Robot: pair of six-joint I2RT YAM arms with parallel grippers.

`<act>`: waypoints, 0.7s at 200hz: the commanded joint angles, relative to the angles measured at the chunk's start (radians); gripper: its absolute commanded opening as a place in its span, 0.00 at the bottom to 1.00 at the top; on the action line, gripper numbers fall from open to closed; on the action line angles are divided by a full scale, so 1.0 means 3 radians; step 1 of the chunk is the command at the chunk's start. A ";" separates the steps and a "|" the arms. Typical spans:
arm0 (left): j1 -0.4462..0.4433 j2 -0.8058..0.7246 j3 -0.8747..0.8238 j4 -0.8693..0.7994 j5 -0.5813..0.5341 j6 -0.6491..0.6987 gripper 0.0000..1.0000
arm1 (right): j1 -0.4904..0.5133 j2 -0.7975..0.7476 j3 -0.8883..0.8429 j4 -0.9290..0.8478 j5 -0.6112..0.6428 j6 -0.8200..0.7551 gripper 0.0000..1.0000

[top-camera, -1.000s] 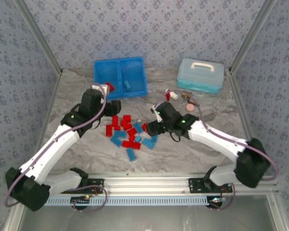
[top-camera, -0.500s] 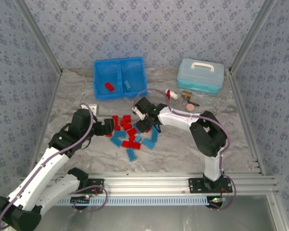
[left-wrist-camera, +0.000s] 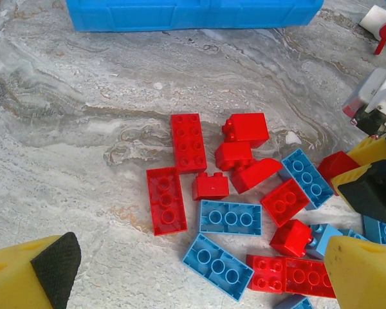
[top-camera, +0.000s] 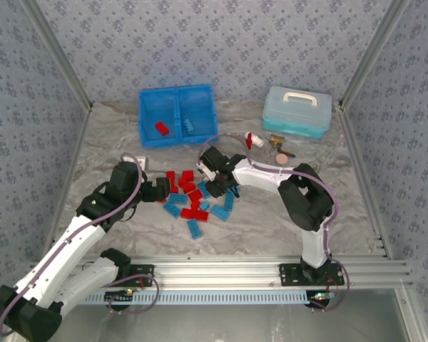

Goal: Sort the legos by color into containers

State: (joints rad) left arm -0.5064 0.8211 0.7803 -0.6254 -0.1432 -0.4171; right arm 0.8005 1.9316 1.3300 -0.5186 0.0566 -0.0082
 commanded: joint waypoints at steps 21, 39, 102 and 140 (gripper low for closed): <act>-0.0011 -0.0062 0.0120 -0.0009 -0.0029 0.0002 0.99 | 0.0024 -0.0357 -0.0009 -0.0059 0.0094 0.0147 0.30; -0.0014 -0.0143 0.0182 -0.0066 -0.0061 0.0019 0.99 | 0.0031 -0.0751 -0.0066 0.0123 0.0133 0.0276 0.29; -0.0015 -0.0351 0.0620 -0.0541 -0.0243 0.0245 0.99 | 0.0244 -0.0892 0.0471 0.0894 0.0230 0.0661 0.30; -0.0013 -0.0482 0.0660 -0.0605 -0.0253 0.0223 0.99 | 0.0246 0.0113 0.1653 0.0804 0.0270 0.0600 0.30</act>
State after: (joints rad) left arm -0.5064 0.7052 0.9569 -0.7513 -0.2039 -0.3641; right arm 0.8780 1.7931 1.6547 -0.2737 0.1097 0.1623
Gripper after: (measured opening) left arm 0.993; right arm 0.315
